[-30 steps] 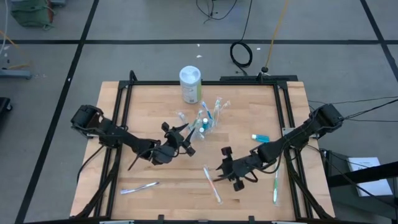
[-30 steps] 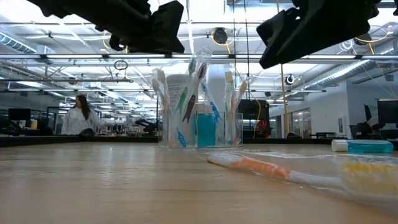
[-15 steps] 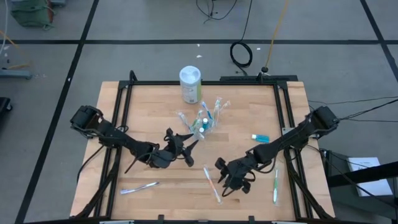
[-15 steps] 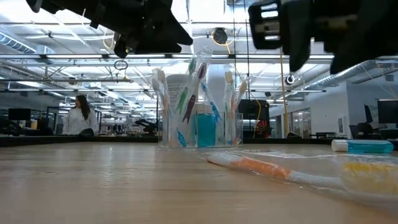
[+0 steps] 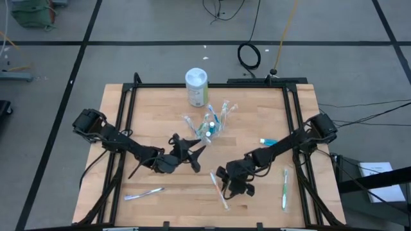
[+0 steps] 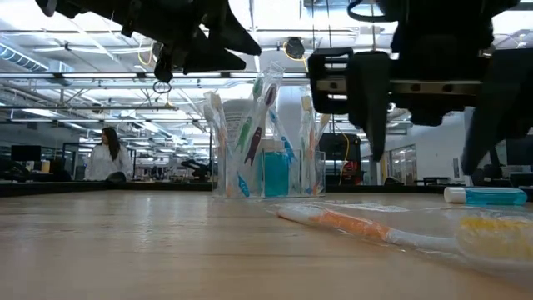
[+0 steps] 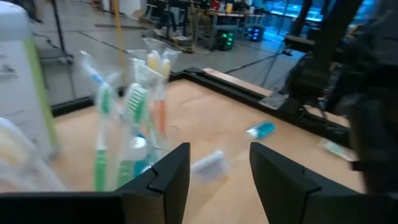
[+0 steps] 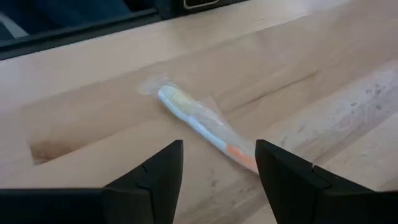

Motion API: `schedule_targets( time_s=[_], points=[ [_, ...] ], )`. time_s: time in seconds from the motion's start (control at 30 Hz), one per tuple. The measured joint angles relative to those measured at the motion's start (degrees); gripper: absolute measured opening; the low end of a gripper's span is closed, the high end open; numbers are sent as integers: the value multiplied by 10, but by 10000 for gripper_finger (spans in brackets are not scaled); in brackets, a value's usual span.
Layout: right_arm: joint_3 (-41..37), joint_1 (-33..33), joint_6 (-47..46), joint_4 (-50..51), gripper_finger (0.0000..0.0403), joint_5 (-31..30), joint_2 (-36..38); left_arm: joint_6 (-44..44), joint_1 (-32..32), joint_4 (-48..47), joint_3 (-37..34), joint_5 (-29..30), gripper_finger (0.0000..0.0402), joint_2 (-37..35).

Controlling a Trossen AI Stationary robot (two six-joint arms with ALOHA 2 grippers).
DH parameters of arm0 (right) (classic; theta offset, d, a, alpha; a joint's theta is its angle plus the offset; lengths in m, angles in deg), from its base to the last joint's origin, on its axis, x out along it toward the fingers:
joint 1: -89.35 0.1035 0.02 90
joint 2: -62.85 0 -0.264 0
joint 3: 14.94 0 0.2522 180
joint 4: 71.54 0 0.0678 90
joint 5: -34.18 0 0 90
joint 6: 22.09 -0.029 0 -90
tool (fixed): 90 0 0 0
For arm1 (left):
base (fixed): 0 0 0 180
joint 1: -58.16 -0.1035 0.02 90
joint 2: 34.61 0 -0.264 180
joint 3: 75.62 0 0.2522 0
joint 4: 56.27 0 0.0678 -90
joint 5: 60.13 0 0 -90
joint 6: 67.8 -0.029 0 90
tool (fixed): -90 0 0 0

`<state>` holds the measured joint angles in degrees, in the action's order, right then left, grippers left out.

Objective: Pick & Place toothbrushing station
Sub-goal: Put the orange toothbrush into the transparent organizer

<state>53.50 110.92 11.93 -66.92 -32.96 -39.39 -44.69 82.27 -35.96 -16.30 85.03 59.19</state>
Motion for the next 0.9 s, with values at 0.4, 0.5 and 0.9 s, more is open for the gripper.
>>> schedule_targets(
  time_s=[0.4, 0.5, 0.9],
  points=[
    [1, 3, 12, -146, 196, 28, -66, 30, 29, 40, 0, -72, 173, 0],
    [-1, 2, -16, -160, 196, 27, -82, 12, 45, 64, 0, -71, 173, 0],
    [1, 11, 26, -208, 172, -48, -143, -42, 109, 66, 0, -66, 173, -62]
  ],
)
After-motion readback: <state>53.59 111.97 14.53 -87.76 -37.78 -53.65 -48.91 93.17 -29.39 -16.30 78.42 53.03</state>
